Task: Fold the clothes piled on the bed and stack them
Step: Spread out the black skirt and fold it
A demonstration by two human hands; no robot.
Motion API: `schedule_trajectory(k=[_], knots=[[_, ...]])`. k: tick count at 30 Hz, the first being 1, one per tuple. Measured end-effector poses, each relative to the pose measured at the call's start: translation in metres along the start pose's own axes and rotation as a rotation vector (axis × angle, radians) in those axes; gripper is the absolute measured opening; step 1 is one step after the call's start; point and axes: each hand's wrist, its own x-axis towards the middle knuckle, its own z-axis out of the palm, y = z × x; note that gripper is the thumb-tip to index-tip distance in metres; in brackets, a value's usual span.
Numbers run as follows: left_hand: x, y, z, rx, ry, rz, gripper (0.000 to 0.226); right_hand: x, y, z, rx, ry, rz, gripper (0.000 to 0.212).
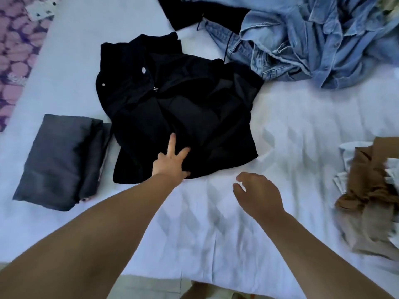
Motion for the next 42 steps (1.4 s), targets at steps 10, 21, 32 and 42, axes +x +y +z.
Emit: schedule_trajectory(k=[10,21,32,42], knots=[[-0.052,0.037,0.006,-0.848,0.104,0.14,0.022,-0.012,0.009,-0.001,-0.05,-0.013,0.063,0.027],[-0.138,0.081,0.061,-0.718,-0.287,0.211,0.036,-0.048,0.02,-0.007,-0.077,0.032,0.027,0.02],[-0.1,0.058,0.02,-0.585,0.524,0.133,0.059,-0.057,0.03,-0.011,-0.054,0.041,-0.018,0.02],[-0.014,0.088,-0.019,0.093,0.05,0.328,0.036,-0.062,0.065,-0.007,-0.012,0.113,0.074,0.022]])
